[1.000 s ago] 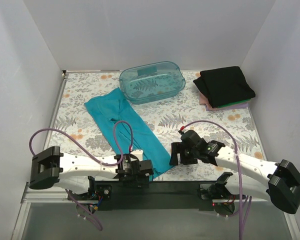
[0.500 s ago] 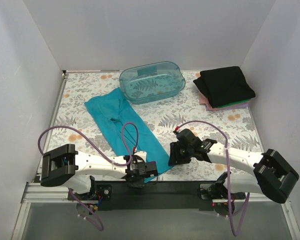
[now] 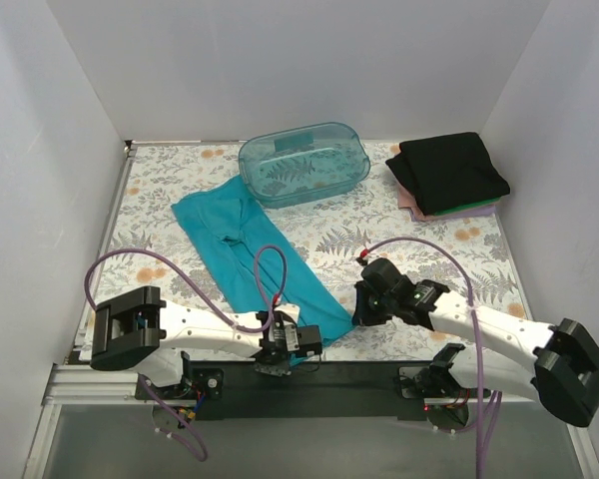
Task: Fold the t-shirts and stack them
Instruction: Fold the tshirt
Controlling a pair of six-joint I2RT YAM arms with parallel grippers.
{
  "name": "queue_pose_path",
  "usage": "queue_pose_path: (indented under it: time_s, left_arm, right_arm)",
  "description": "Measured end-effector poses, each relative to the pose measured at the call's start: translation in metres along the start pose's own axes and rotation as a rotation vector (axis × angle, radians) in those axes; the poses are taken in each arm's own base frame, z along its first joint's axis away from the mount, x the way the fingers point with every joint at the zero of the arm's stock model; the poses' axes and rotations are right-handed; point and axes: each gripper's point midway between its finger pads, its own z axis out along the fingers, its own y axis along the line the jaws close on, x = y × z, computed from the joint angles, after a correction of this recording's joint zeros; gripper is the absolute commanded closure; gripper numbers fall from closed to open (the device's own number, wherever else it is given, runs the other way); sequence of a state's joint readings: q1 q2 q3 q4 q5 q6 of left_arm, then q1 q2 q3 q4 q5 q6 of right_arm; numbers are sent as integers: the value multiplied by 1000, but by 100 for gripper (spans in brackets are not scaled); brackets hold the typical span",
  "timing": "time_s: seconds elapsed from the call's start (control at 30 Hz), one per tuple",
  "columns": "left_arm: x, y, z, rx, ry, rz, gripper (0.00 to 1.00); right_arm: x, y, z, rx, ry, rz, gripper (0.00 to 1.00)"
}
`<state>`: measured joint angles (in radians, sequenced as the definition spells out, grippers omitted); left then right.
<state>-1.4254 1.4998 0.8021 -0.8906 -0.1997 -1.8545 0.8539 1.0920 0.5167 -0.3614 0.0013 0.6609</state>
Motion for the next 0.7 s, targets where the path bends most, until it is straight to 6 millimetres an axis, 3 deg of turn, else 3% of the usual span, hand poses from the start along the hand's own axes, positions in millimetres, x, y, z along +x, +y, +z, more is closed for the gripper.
queue_pose_path:
  time_s: [0.03,0.23,0.33,0.5,0.7]
  left_arm:
    - [1,-6,-2,18,2,8,100]
    - [-4,-91,-30,261,-12,75,100]
    - [-5,-113,-42,333,-17,96,100]
    - [-6,-119,-46,365,-20,102,100]
    - [-13,-108,-51,336,-49,51,100]
  right_arm:
    - [-2,-2,-5,9,-19,-2,95]
    - [-4,-22,-27,83,-81,-3,95]
    - [-2,-31,-34,114,-90,-4,95]
    - [-4,-34,-39,144,-79,-24,98]
    - [-35,-13,-44,143,-86,-64,99]
